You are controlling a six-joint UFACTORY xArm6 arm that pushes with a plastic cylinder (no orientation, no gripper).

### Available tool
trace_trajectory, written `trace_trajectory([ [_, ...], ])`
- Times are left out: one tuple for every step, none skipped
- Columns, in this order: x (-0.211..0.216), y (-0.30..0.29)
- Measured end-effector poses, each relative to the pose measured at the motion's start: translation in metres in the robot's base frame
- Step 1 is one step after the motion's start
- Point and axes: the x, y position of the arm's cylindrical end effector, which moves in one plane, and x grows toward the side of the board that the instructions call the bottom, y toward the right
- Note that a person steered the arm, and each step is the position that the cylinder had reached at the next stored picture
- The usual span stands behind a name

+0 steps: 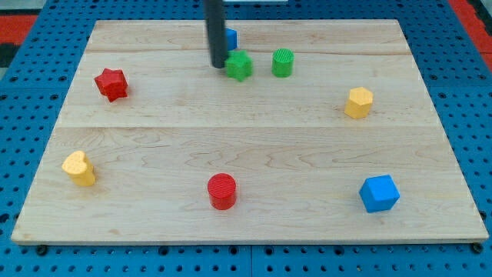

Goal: Push the blue triangle towards the top left of the board

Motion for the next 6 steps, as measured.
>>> trace_trajectory([
  [0.002, 0.032],
  [-0.003, 0.032],
  [-0.006, 0.030],
  [-0.009, 0.006],
  [-0.032, 0.027],
  [-0.059, 0.050],
])
